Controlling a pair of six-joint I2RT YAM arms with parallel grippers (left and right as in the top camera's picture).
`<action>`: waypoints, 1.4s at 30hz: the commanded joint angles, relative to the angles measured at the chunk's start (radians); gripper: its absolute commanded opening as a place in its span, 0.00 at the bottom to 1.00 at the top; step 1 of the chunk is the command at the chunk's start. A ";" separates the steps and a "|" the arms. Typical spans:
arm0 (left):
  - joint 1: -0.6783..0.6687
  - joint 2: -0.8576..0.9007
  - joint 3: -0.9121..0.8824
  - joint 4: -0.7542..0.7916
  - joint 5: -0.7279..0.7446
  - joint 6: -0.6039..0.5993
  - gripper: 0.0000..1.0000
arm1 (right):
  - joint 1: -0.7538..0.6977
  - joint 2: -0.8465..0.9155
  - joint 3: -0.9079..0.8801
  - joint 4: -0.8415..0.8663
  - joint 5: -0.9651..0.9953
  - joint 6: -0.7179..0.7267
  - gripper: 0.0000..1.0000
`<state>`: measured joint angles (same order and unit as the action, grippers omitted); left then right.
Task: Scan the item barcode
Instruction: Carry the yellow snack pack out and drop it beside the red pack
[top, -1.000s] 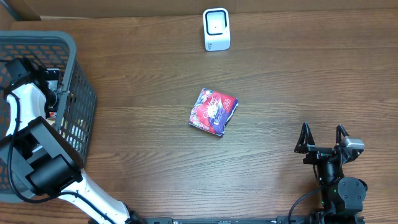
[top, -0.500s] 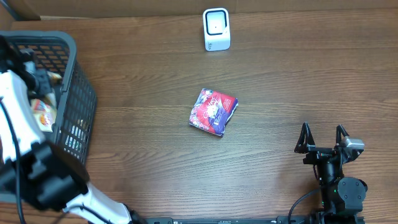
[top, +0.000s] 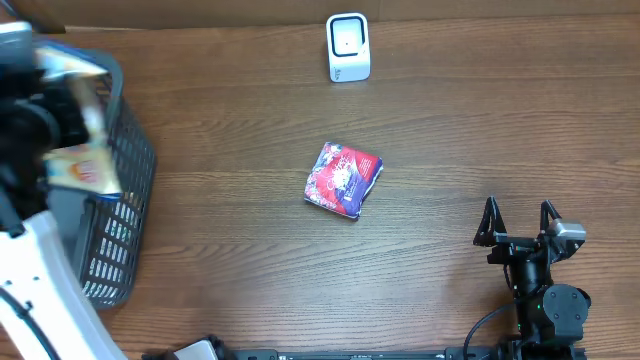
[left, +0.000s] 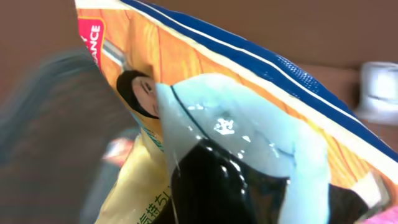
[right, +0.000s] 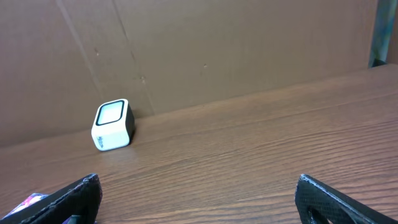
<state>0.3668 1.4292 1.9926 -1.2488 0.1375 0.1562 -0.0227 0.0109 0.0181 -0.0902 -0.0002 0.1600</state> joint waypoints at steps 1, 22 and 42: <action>-0.175 0.048 -0.032 -0.015 0.077 0.019 0.04 | 0.006 -0.008 -0.010 0.006 -0.001 -0.003 1.00; -0.716 0.300 -0.337 0.164 -0.339 -0.268 1.00 | 0.006 -0.008 -0.010 0.006 -0.001 -0.003 1.00; 0.277 0.298 0.089 -0.129 -0.140 -0.411 0.99 | 0.006 -0.008 -0.010 0.006 -0.001 -0.003 1.00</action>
<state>0.5655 1.6653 2.1887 -1.4086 -0.1333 -0.1997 -0.0227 0.0109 0.0181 -0.0902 0.0002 0.1600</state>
